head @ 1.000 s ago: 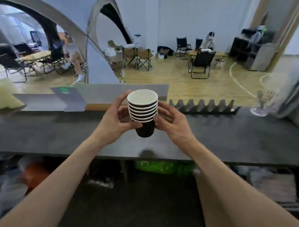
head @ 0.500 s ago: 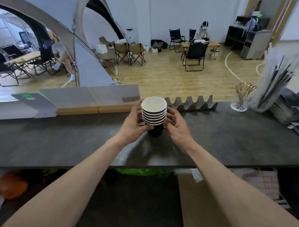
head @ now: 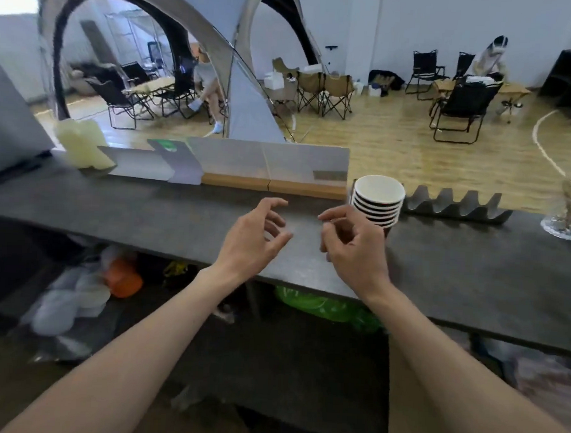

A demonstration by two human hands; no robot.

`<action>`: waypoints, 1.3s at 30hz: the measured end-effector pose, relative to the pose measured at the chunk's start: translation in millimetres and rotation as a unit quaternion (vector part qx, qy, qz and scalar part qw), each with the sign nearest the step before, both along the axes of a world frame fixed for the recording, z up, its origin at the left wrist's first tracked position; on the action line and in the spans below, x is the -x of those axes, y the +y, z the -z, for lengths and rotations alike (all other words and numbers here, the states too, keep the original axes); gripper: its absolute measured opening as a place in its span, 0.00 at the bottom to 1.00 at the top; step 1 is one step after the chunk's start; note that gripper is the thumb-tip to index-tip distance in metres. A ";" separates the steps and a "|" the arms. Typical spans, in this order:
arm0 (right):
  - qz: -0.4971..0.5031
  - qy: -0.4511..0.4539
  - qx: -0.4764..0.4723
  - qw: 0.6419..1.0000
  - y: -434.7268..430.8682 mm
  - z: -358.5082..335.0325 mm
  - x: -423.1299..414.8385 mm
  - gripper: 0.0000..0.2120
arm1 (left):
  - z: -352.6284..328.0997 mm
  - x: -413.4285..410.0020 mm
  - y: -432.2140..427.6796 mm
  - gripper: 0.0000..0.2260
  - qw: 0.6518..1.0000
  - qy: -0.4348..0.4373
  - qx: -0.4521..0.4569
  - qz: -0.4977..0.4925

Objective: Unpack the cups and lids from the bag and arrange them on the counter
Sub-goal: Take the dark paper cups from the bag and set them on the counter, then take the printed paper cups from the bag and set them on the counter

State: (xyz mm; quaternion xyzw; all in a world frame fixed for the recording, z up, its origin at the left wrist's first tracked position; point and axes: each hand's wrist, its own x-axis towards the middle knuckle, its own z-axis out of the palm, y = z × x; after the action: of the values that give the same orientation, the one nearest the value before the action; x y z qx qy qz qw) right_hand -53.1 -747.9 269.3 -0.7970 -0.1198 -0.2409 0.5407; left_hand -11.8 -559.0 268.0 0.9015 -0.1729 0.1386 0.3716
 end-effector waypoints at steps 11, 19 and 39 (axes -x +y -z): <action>-0.269 0.140 0.133 0.944 277.3 53.1 -20.4 0.05 | 37.8 66.0 282.2 0.12 0.971 0.054 -0.014 -0.233; -0.309 0.162 0.323 0.880 450.1 135.0 -46.3 0.11 | 134.1 84.0 464.6 0.13 0.939 0.197 -0.052 -0.277; -0.275 0.131 0.474 0.826 605.3 280.3 -178.4 0.34 | 280.3 -56.8 553.0 0.36 0.892 0.221 -0.334 -0.208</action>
State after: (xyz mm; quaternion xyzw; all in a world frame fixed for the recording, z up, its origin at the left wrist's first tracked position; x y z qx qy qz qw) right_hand 125.2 -142.6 -10.9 -0.9133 -0.3619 0.1106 0.1507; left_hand 45.0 -5.9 -12.3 0.9953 0.0685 -0.0561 0.0399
